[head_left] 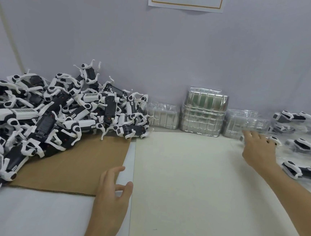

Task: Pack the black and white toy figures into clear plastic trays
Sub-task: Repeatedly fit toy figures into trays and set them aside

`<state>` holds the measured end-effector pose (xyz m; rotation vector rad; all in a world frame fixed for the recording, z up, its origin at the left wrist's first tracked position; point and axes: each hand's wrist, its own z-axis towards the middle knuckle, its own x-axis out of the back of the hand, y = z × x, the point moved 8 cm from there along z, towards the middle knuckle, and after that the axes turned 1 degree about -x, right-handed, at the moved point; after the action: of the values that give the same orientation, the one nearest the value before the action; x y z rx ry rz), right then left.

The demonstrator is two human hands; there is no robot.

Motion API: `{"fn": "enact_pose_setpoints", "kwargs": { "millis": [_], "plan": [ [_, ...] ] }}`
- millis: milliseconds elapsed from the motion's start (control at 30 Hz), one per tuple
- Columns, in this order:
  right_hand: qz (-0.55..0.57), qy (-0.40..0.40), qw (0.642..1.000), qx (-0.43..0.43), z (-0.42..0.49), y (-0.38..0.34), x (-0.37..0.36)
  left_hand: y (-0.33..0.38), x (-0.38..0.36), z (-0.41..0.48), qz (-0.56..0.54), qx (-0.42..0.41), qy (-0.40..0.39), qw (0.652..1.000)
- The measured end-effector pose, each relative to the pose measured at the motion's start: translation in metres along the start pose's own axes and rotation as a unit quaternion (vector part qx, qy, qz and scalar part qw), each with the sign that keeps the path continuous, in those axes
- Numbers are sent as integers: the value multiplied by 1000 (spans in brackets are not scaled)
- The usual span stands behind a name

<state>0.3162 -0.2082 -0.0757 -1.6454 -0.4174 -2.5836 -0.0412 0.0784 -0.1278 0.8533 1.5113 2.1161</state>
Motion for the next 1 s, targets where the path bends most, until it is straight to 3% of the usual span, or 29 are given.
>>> {"fn": "enact_pose_setpoints", "kwargs": {
  "millis": [67,133,300,500,600,700,800,900,1000],
  "plan": [
    [-86,-17,993,80,-3,-13,-5,2,-1,0,2,-11,0,1000],
    [-172,-45,978,106,-5,-15,-14,3,-4,-1,5,-23,-3,1000],
    [-259,-92,959,68,-6,-4,-18,1,-6,-1,2,-33,-4,999],
    [-262,-120,958,7,0,-2,-14,2,-11,-3,46,-63,-15,997],
    [-195,-69,978,-14,4,-18,-3,9,-26,-7,153,-125,-69,978],
    [-19,45,998,43,4,-55,23,6,-54,-18,353,-209,-163,897],
    [176,156,961,148,0,-106,60,0,-73,-24,417,-187,-256,852],
    [237,163,932,222,7,-162,87,-6,-80,-27,468,-252,-216,819],
    [243,96,933,247,37,-216,89,-10,-86,-20,463,-285,-191,818]
  ]
}}
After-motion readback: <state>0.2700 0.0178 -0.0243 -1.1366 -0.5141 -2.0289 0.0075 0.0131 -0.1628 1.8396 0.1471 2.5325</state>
